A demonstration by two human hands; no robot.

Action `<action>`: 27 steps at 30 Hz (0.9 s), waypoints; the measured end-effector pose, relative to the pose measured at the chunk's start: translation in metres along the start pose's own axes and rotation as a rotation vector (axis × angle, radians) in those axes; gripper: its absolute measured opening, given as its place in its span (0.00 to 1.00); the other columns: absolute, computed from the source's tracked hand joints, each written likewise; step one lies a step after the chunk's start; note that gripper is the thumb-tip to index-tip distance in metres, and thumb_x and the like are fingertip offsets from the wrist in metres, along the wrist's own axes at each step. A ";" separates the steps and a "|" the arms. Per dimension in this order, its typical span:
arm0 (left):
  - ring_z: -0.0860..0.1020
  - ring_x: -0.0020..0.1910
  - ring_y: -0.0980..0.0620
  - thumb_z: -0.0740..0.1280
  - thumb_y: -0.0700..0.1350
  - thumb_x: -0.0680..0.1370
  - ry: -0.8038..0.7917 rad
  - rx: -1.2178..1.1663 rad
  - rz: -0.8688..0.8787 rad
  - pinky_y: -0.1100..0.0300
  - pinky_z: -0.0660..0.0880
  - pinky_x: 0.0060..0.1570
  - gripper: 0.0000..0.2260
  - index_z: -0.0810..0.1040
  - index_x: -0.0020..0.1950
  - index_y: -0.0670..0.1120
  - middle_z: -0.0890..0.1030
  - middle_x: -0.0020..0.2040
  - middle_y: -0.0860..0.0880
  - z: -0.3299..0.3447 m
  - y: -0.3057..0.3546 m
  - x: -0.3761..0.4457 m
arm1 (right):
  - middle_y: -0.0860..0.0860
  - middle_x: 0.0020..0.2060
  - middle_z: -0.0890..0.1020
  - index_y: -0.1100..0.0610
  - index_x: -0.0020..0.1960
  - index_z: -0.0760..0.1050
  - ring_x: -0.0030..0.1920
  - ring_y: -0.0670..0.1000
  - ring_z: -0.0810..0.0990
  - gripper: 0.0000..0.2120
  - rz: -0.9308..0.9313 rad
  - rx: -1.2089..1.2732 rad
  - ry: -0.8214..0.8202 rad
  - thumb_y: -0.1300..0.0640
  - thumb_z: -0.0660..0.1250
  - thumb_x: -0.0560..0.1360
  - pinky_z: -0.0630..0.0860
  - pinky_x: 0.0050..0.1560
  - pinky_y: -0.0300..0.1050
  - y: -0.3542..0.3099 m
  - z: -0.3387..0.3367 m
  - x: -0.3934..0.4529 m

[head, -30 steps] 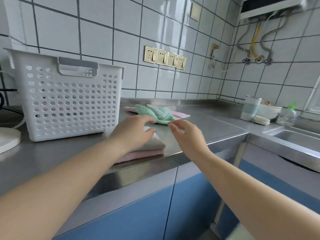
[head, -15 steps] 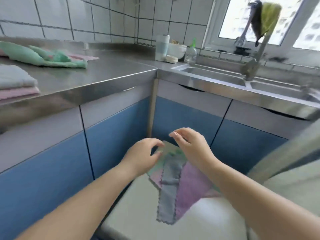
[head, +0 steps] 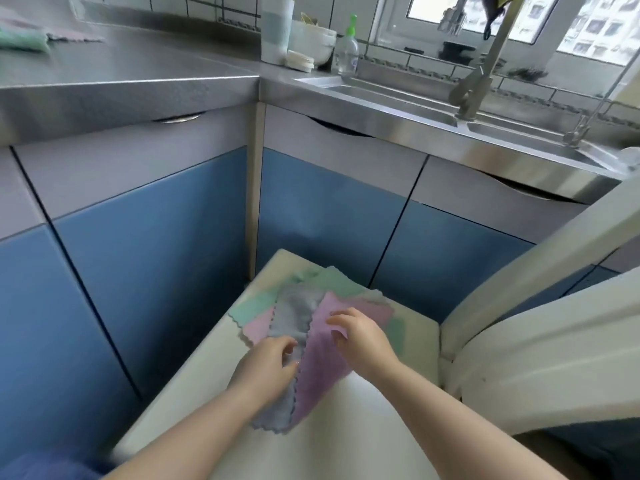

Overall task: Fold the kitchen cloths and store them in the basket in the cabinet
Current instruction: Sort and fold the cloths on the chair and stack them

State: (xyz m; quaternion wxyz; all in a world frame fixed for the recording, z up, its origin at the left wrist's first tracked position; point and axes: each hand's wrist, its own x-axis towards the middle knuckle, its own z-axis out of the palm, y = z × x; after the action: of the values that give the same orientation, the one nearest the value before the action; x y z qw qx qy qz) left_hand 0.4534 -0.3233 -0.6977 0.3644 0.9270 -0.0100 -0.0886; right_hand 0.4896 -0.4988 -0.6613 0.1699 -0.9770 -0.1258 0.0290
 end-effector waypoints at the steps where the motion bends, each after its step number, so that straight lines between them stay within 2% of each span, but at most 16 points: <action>1: 0.78 0.55 0.56 0.65 0.48 0.74 0.003 -0.050 -0.016 0.58 0.75 0.55 0.13 0.77 0.59 0.55 0.81 0.56 0.57 0.004 0.001 0.003 | 0.47 0.68 0.71 0.53 0.65 0.75 0.67 0.51 0.70 0.19 -0.052 -0.024 -0.008 0.64 0.60 0.76 0.68 0.63 0.40 0.001 0.004 0.006; 3: 0.80 0.50 0.56 0.65 0.49 0.71 -0.002 -0.108 -0.035 0.58 0.76 0.49 0.09 0.78 0.51 0.56 0.82 0.48 0.59 0.011 0.000 0.009 | 0.47 0.71 0.67 0.53 0.67 0.72 0.69 0.53 0.68 0.23 -0.155 -0.108 -0.029 0.66 0.60 0.74 0.69 0.63 0.43 0.001 0.010 0.020; 5: 0.80 0.44 0.51 0.63 0.50 0.68 0.000 -0.087 -0.027 0.59 0.75 0.41 0.03 0.75 0.39 0.55 0.81 0.40 0.56 0.017 -0.001 0.012 | 0.48 0.74 0.63 0.53 0.70 0.67 0.70 0.54 0.67 0.27 -0.238 -0.231 -0.088 0.67 0.60 0.73 0.69 0.63 0.47 0.001 0.013 0.031; 7: 0.78 0.40 0.48 0.62 0.52 0.66 0.005 -0.046 -0.022 0.56 0.75 0.37 0.04 0.70 0.32 0.55 0.79 0.38 0.54 0.023 -0.003 0.014 | 0.52 0.71 0.67 0.53 0.69 0.68 0.66 0.57 0.70 0.26 -0.308 -0.375 -0.111 0.67 0.61 0.72 0.72 0.57 0.50 0.003 0.015 0.041; 9: 0.76 0.41 0.47 0.63 0.53 0.66 0.023 0.003 -0.021 0.54 0.74 0.38 0.08 0.67 0.30 0.54 0.77 0.40 0.52 0.028 -0.004 0.013 | 0.55 0.58 0.75 0.54 0.63 0.74 0.55 0.59 0.75 0.20 -0.349 -0.457 -0.088 0.65 0.62 0.72 0.71 0.43 0.49 0.004 0.017 0.047; 11: 0.75 0.46 0.48 0.64 0.54 0.67 0.031 0.046 -0.030 0.56 0.72 0.42 0.09 0.66 0.32 0.54 0.76 0.45 0.52 0.031 -0.003 0.010 | 0.52 0.42 0.77 0.53 0.49 0.80 0.41 0.56 0.77 0.11 -0.365 -0.502 -0.034 0.61 0.69 0.68 0.64 0.32 0.45 0.003 0.013 0.049; 13: 0.72 0.53 0.50 0.65 0.55 0.69 0.025 0.097 -0.016 0.58 0.70 0.46 0.11 0.65 0.33 0.54 0.74 0.49 0.53 0.032 -0.001 0.007 | 0.47 0.31 0.75 0.50 0.35 0.79 0.31 0.52 0.76 0.07 -0.347 -0.500 0.020 0.58 0.74 0.60 0.60 0.25 0.40 0.006 0.006 0.048; 14: 0.71 0.54 0.51 0.64 0.55 0.70 0.021 0.112 -0.009 0.58 0.69 0.48 0.12 0.64 0.32 0.54 0.73 0.49 0.53 0.032 -0.001 0.006 | 0.47 0.31 0.75 0.50 0.34 0.77 0.29 0.51 0.76 0.07 -0.336 -0.466 0.057 0.58 0.73 0.61 0.60 0.24 0.39 0.010 0.002 0.045; 18: 0.72 0.53 0.49 0.61 0.54 0.69 -0.008 0.099 0.026 0.57 0.66 0.43 0.13 0.60 0.32 0.52 0.67 0.39 0.55 0.026 -0.002 0.000 | 0.54 0.37 0.78 0.55 0.44 0.71 0.28 0.56 0.74 0.04 -0.220 -0.418 0.168 0.62 0.64 0.71 0.61 0.22 0.43 0.027 -0.023 0.034; 21: 0.75 0.44 0.45 0.62 0.46 0.71 0.021 -0.041 -0.015 0.56 0.66 0.38 0.08 0.64 0.34 0.49 0.71 0.34 0.52 0.008 0.000 -0.004 | 0.54 0.37 0.74 0.56 0.46 0.69 0.30 0.58 0.73 0.02 -0.150 -0.443 0.226 0.59 0.58 0.75 0.63 0.26 0.46 0.032 -0.052 0.025; 24: 0.76 0.39 0.47 0.63 0.42 0.73 0.099 -0.074 0.007 0.57 0.69 0.36 0.07 0.69 0.35 0.48 0.76 0.34 0.51 -0.020 0.005 -0.007 | 0.52 0.39 0.75 0.55 0.47 0.70 0.36 0.57 0.74 0.05 -0.139 -0.431 0.245 0.60 0.56 0.75 0.66 0.32 0.46 0.034 -0.081 0.014; 27: 0.75 0.36 0.50 0.63 0.39 0.72 0.176 -0.070 0.036 0.58 0.71 0.36 0.10 0.74 0.34 0.53 0.78 0.33 0.53 -0.051 0.015 -0.011 | 0.51 0.43 0.75 0.54 0.50 0.72 0.41 0.56 0.76 0.11 -0.145 -0.439 0.251 0.64 0.57 0.73 0.67 0.35 0.45 0.038 -0.102 0.002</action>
State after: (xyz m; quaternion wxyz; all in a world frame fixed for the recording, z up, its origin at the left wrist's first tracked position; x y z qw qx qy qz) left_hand 0.4523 -0.2988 -0.6490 0.3975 0.9175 0.0084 -0.0004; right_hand 0.5108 -0.5656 -0.5780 -0.0304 -0.9748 -0.1767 -0.1329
